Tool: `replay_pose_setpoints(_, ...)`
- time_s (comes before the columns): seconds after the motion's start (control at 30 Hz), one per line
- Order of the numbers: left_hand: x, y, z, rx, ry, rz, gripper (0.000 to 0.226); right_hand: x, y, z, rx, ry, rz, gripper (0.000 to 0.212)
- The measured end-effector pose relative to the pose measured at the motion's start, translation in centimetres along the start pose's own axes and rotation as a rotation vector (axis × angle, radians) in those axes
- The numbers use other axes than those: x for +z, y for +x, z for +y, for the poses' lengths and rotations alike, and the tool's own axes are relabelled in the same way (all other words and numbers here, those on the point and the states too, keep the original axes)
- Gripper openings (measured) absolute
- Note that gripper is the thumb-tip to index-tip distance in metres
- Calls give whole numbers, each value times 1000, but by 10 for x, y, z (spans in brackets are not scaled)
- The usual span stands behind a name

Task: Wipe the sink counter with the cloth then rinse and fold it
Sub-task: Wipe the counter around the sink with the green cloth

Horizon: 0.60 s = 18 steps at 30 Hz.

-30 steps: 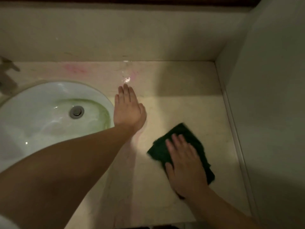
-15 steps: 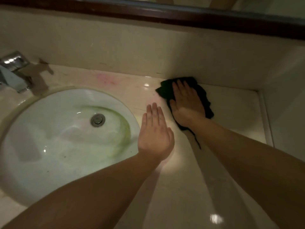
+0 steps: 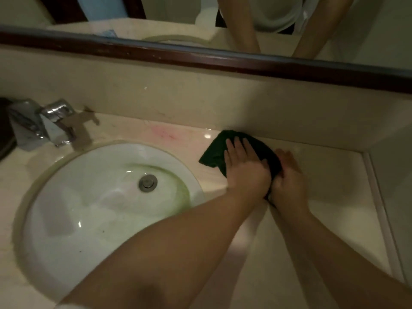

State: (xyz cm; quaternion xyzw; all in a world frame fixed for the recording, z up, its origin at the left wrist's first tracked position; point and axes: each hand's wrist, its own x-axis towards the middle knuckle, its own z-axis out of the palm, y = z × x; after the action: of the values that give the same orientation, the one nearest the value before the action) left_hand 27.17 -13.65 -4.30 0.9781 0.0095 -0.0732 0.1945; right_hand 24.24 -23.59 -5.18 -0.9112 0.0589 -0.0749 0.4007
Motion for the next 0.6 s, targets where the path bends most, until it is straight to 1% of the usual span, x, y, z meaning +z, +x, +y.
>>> replay_pose_setpoints(0.03, 6, 11, 0, -36, 87, -44, 78, -2, -1, 3, 41, -74, 30, 47)
replay_pose_setpoints(0.07, 11, 15, -5, -28, 162, -66, 82, -1, -1, 6, 88, -130, 31, 54)
replay_pose_setpoints(0.13, 12, 12, -23, 30, 225, -53, 84, 8, -1, 3, 134, -217, 30, 56)
replay_pose_setpoints(0.2, 6, 4, -48, 52, 234, -29, 87, 24, -1, -12, 74, -299, 63, 59)
replay_pose_setpoints(0.23, 0, 2, -64, 32, 219, -15, 88, 34, -1, -21, 36, -335, 67, 60)
replay_pose_setpoints(0.27, -7, 0, -82, -3, 202, 7, 89, 47, 0, -28, 19, -351, 54, 60)
replay_pose_setpoints(0.33, -25, 3, -121, -103, 210, 39, 90, 74, 5, -44, 57, -394, -6, 63)
replay_pose_setpoints(0.43, -50, 22, -166, -271, 236, 62, 88, 107, 12, -64, 120, -476, -19, 78)
replay_pose_setpoints(0.53, -78, 50, -213, -448, 238, 56, 89, 123, 12, -72, 151, -567, 11, 75)
replay_pose_setpoints(0.6, -95, 62, -251, -552, 270, 84, 89, 126, 13, -70, 159, -614, 37, 75)
